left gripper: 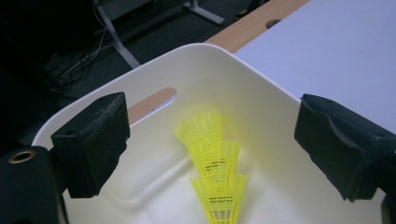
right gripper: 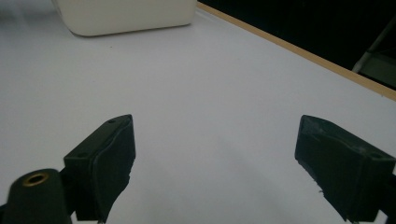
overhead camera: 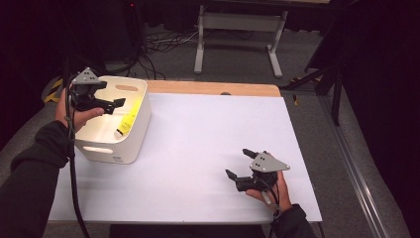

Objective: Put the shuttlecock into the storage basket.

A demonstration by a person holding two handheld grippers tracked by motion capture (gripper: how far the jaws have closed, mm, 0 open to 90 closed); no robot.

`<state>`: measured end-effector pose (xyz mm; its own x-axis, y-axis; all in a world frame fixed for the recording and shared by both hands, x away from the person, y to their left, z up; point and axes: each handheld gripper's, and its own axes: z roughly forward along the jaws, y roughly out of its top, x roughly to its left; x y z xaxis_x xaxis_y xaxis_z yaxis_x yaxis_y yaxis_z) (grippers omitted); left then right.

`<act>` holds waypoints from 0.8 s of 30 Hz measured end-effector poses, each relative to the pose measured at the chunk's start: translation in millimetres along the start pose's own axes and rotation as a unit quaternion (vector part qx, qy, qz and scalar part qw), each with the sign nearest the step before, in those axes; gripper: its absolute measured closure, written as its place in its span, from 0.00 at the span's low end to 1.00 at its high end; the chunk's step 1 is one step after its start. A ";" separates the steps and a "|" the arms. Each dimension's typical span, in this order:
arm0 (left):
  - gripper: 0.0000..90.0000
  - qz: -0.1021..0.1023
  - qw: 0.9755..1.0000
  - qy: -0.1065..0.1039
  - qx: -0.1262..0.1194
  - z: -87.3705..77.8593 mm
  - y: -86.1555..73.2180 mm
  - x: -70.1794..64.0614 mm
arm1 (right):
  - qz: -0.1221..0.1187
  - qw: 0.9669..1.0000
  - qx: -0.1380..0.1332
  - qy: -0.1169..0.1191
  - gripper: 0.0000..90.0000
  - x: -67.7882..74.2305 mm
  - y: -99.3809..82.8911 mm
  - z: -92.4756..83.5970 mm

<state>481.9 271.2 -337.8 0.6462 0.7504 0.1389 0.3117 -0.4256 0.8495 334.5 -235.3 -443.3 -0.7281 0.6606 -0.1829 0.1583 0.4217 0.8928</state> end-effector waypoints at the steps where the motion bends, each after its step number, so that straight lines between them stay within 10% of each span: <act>1: 0.12 0.000 1.000 0.000 0.000 0.0 0.0 0.0 | 0.000 1.000 0.000 0.000 0.14 0.0 0.0 0.0; 24: 0.10 0.047 0.996 -0.016 -0.079 -32.4 6.2 -38.7 | -0.006 1.000 -0.001 -0.011 0.14 0.2 1.0 -2.4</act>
<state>436.2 255.9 -321.4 0.6901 0.6932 0.2080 0.1359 -0.4064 0.9035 332.9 -236.2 -441.4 -0.7152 0.6691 -0.2020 0.1483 0.4277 0.8916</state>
